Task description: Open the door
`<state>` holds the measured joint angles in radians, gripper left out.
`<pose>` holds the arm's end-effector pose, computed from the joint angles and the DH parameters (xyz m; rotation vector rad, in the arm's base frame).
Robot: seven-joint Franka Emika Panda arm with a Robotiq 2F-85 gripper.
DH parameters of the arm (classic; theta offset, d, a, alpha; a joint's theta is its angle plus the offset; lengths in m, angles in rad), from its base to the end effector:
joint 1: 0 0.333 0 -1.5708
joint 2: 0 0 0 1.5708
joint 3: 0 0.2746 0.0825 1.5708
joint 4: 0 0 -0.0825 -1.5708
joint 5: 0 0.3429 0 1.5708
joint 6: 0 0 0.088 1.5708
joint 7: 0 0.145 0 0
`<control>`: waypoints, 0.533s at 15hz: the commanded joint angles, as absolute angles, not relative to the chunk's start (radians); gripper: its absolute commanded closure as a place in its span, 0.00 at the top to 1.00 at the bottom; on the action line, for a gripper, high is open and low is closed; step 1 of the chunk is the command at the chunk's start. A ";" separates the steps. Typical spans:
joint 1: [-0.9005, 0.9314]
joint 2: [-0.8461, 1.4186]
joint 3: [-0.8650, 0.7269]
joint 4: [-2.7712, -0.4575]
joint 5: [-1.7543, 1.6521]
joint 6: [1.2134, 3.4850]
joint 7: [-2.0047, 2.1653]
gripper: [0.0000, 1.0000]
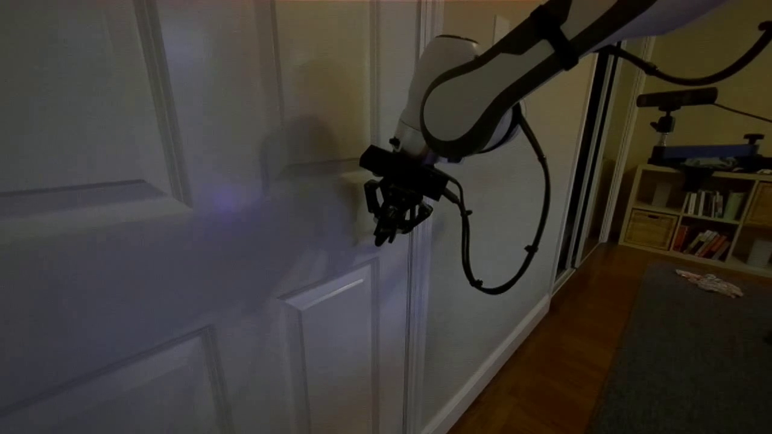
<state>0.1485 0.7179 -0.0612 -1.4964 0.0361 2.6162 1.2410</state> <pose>0.7011 0.0684 0.2475 -2.3982 1.5677 -0.4725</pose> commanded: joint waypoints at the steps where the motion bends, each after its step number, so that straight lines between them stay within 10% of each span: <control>1: 0.167 0.765 -0.099 -1.502 0.043 2.624 1.258 0.13; 8: 0.192 0.822 -0.147 -1.491 0.014 2.593 1.255 0.13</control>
<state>0.1669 0.8105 -0.0951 -1.4585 0.0329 2.6224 1.2401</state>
